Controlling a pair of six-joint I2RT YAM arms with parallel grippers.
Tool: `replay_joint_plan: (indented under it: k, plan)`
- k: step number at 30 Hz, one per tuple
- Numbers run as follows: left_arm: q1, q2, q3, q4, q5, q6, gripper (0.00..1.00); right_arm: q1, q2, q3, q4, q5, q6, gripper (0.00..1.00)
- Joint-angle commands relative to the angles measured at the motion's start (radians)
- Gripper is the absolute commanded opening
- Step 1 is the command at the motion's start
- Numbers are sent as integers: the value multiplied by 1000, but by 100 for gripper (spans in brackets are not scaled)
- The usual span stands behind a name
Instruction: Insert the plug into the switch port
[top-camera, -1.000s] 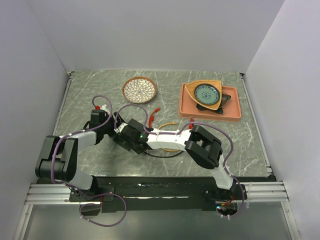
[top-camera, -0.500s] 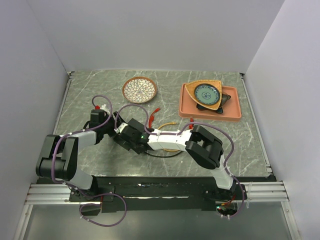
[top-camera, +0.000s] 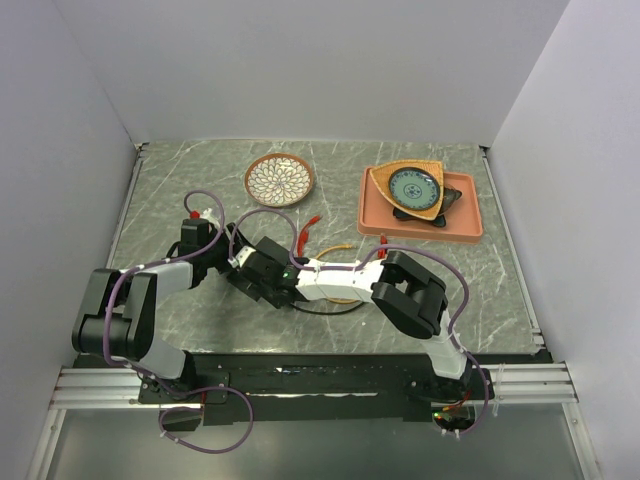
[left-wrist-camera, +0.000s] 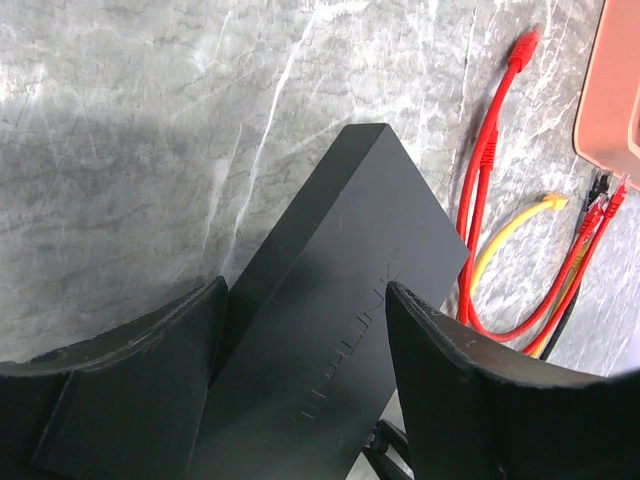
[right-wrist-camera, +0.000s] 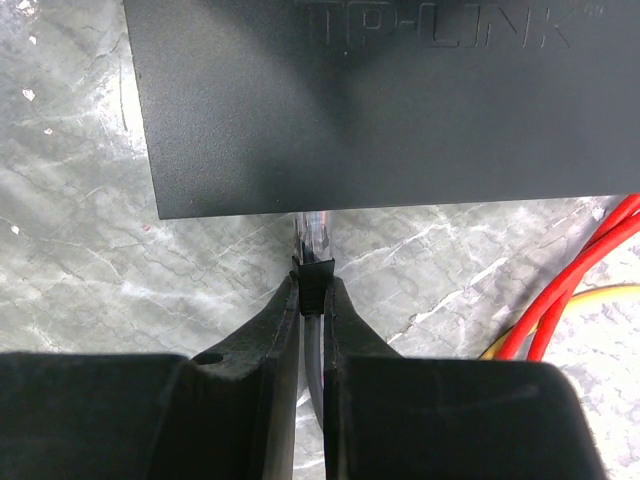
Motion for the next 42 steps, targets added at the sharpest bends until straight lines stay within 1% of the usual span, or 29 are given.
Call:
replay_joint_plan:
  k: [1, 7, 15, 34, 42]
  plan:
    - [-9, 35, 2, -33, 46, -12, 71, 13, -19, 18, 107, 9, -25, 0]
    - [-9, 47, -5, -19, 52, -15, 71, 13, -34, -2, 141, 2, -35, 0]
    - [-9, 47, -7, -19, 52, -13, 71, 13, -19, 25, 118, 32, -32, 0]
    - [-9, 48, -16, -5, 61, -21, 71, 13, -86, -29, 182, 86, -8, 0]
    - [-9, 41, -22, -1, 69, -27, 71, 13, -17, 54, 118, 98, -2, 0]
